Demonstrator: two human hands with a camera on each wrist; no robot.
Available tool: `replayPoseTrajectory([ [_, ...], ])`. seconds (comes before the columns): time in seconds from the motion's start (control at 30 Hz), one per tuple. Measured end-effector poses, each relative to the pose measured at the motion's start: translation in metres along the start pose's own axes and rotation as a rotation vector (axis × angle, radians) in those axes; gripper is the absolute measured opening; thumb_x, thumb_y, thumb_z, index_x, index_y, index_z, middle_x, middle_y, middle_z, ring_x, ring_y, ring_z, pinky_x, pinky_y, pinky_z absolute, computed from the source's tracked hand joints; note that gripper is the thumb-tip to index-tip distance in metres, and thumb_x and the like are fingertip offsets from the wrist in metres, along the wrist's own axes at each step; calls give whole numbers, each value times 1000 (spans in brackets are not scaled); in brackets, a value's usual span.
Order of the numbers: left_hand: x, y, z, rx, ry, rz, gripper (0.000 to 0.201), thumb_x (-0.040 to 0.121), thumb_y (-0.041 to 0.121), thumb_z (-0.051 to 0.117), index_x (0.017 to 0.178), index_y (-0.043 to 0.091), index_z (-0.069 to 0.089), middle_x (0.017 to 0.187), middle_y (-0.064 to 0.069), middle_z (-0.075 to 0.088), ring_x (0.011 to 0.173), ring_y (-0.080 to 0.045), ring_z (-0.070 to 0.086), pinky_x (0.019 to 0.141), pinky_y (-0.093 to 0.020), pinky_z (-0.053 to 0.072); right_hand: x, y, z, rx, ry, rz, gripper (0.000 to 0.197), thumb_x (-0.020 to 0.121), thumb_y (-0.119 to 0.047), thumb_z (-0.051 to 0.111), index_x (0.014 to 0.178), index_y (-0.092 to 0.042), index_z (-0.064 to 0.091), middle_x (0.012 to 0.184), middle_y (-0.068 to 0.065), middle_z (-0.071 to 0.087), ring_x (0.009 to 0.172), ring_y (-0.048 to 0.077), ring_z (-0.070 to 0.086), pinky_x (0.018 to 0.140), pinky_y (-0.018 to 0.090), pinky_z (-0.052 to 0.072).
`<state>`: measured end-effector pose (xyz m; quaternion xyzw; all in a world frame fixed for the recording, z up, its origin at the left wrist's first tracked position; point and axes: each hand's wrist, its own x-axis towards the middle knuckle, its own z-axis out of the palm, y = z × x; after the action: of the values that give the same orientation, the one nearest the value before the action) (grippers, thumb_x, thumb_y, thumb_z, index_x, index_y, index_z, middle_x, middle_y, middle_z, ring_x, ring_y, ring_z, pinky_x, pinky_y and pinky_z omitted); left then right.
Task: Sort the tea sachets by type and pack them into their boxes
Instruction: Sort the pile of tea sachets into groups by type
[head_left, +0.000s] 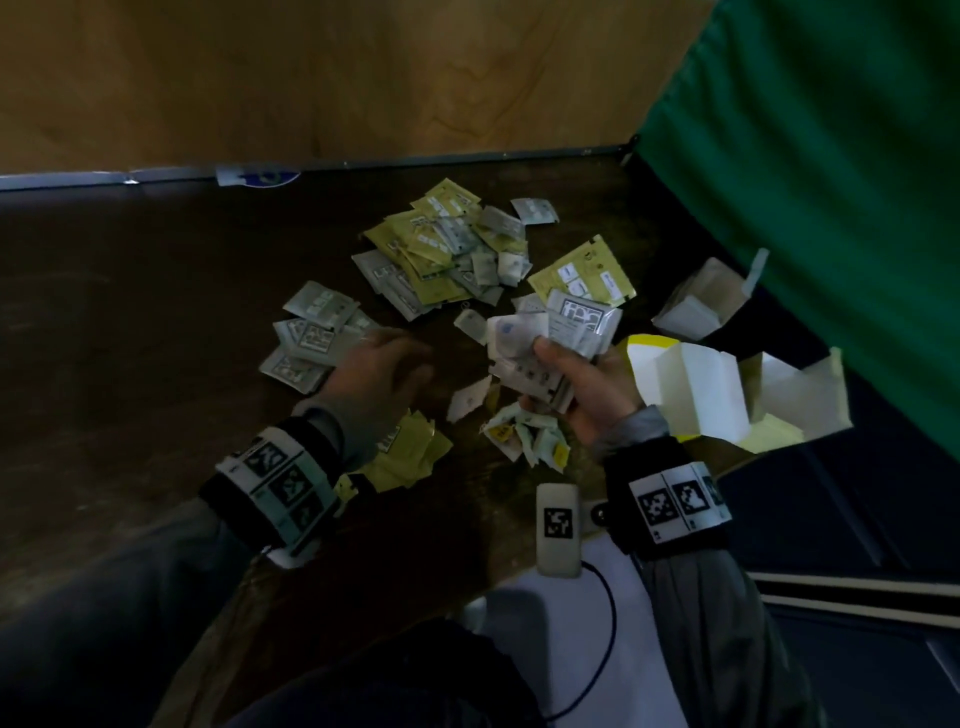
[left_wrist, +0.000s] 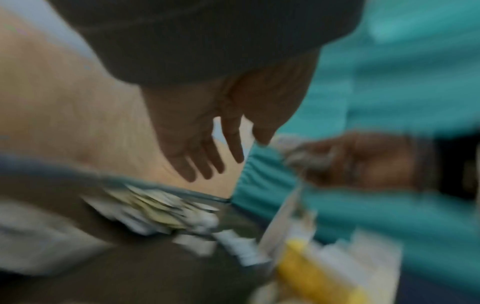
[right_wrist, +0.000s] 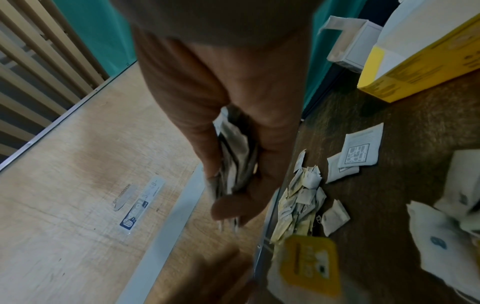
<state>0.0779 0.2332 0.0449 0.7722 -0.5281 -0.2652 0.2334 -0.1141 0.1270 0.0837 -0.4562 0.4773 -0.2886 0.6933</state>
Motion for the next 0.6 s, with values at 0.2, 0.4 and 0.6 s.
replayPoseTrajectory([
  [0.2, 10, 58, 15, -504, -114, -54, 44, 82, 44, 63, 117, 18, 59, 105, 1, 67, 93, -15, 64, 82, -31, 54, -8, 10, 2, 27, -37, 13, 11, 89, -7, 58, 97, -12, 63, 87, 15, 68, 68, 30, 69, 49, 32, 54],
  [0.4, 21, 60, 27, -696, -60, -105, 20, 80, 24, 71, 97, 15, 64, 95, -8, 69, 89, -24, 67, 80, -38, 57, -9, 10, -7, 5, -25, 12, 15, 88, -7, 60, 100, -15, 63, 94, 17, 69, 75, 33, 69, 52, 37, 56],
  [0.6, 33, 55, 56, -943, -90, -328, 7, 81, 20, 71, 85, 19, 66, 94, -13, 71, 89, -30, 69, 83, -49, 55, -4, 8, -31, -9, 196, -8, 23, 84, -8, 66, 107, -11, 64, 114, 19, 66, 102, 39, 64, 83, 59, 52],
])
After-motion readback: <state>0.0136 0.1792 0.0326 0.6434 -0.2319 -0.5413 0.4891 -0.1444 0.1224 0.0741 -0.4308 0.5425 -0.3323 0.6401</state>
